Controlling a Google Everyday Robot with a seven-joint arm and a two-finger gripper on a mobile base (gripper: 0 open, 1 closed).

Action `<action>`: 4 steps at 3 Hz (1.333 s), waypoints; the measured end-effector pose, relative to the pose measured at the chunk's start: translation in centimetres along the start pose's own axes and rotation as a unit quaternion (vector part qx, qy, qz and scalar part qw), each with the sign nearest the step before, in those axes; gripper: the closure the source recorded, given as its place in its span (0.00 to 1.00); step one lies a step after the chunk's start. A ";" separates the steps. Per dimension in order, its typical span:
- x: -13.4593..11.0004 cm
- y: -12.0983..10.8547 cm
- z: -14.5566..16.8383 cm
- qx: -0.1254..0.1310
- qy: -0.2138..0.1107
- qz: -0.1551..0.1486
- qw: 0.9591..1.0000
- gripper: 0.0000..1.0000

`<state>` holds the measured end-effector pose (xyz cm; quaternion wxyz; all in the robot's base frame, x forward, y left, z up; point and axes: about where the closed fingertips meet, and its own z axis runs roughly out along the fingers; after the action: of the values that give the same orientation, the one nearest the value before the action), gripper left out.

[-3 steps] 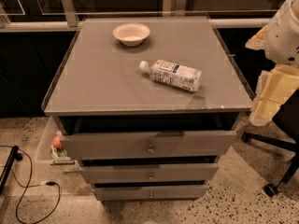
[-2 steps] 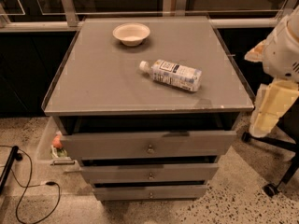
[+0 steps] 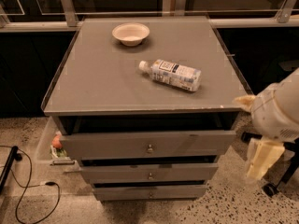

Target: Open middle drawer

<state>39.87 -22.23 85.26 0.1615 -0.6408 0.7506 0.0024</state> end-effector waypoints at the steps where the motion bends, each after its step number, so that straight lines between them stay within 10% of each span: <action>1: 0.5 0.3 1.0 0.004 0.001 -0.020 1.000 0.00; 3: 0.9 0.9 2.4 -0.016 -0.009 -0.016 1.000 0.00; 4: 2.4 3.0 8.4 -0.070 -0.021 -0.006 0.997 0.00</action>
Offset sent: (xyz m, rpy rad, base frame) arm -0.0012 -0.0018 -0.0129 -0.0127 -0.0163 0.0367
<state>38.65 -22.19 76.12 0.1326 -0.6544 0.7414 0.0674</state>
